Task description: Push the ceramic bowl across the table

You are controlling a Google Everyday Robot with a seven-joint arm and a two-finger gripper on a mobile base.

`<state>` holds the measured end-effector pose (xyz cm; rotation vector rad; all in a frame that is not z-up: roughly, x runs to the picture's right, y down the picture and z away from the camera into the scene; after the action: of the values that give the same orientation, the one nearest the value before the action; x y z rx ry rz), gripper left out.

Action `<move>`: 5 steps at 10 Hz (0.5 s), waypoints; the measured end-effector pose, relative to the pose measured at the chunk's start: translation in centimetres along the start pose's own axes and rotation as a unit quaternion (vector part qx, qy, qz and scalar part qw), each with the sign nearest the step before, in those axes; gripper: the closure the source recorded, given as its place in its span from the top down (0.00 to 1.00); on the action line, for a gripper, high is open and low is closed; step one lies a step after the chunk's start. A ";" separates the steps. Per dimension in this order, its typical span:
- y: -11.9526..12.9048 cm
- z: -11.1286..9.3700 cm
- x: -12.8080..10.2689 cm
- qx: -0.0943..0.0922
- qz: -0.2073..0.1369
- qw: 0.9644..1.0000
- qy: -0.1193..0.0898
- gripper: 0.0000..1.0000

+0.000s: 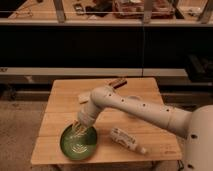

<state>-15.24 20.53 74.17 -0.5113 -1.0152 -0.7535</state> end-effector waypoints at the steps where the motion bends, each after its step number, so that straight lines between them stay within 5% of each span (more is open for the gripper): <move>1: 0.0 0.7 0.1 -0.004 -0.001 1.000 0.000 0.00; 5: 0.0 3.7 2.1 -0.023 0.000 0.999 0.028 0.00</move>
<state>-16.62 22.42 77.66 -0.5274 -0.9471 -0.7880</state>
